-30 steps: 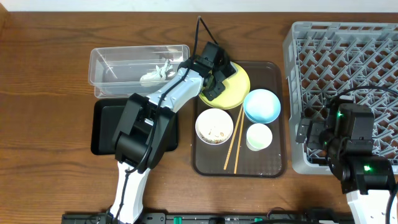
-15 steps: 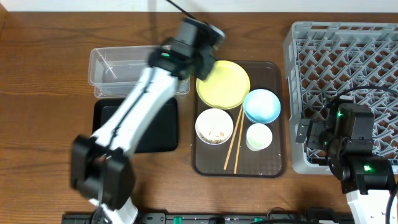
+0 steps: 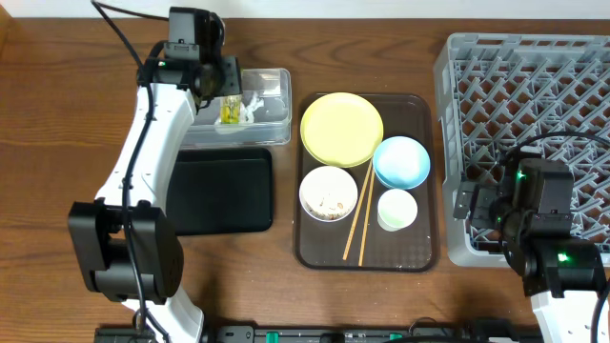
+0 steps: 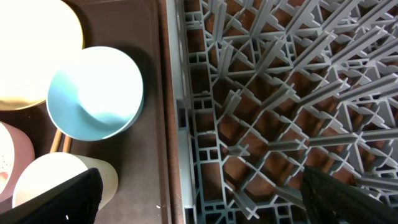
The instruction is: Sort waste into correct bins and load items into the dishwasher rack
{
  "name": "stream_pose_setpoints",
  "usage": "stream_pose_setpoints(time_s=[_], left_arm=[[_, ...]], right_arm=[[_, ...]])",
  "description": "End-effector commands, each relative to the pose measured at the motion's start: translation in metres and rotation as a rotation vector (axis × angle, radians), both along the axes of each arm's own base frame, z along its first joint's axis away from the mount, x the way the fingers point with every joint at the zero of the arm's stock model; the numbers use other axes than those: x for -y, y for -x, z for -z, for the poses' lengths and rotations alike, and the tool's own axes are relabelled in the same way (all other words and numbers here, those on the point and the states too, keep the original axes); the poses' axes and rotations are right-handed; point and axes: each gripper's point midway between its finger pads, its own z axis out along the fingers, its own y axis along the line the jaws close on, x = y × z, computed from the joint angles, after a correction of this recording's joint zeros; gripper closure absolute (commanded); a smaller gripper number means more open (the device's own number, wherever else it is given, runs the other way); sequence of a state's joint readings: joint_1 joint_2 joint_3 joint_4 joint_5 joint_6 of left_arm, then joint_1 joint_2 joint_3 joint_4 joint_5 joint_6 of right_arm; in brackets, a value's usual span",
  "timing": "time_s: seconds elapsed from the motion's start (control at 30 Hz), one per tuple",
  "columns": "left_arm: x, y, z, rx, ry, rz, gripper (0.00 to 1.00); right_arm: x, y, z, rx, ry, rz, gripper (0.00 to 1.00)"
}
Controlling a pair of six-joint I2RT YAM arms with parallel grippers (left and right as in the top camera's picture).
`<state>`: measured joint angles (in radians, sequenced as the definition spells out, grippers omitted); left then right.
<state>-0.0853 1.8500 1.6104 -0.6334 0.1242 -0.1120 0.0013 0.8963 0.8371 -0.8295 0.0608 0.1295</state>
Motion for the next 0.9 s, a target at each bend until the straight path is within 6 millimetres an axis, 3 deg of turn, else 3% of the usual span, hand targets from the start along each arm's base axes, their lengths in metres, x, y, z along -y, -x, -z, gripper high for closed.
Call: stream_pose_setpoints(time_s=[0.0,0.1,0.27,0.3,0.33,0.4,0.53,0.87], left_arm=[[0.002,0.008,-0.002,-0.018,0.011,-0.014,0.47],[0.008,0.017,-0.016,-0.009,0.012,0.0,0.45],[0.033,0.049,-0.055,0.02,0.02,0.064,0.32],[0.042,0.055,-0.062,0.03,0.029,0.089,0.28],[0.052,0.062,-0.067,0.032,0.04,0.117,0.13],[0.072,0.076,-0.071,0.014,0.07,0.176,0.09],[0.12,0.108,-0.06,-0.093,0.187,0.33,0.09],[0.181,0.174,0.011,-0.335,0.118,0.51,0.17]], right_arm=[[0.002,-0.003,-0.009,0.021,0.001,0.01,0.01],[0.002,-0.003,-0.009,0.021,0.001,0.01,0.01],[0.002,-0.003,-0.009,0.02,0.001,0.01,0.01],[0.002,-0.003,-0.009,0.021,0.001,0.009,0.01],[0.002,-0.003,-0.009,0.021,0.001,0.01,0.01],[0.002,-0.003,-0.009,0.022,0.001,0.01,0.01],[0.002,-0.003,-0.009,0.021,0.001,0.01,0.01],[0.002,-0.003,-0.009,0.021,-0.002,0.012,0.01]])
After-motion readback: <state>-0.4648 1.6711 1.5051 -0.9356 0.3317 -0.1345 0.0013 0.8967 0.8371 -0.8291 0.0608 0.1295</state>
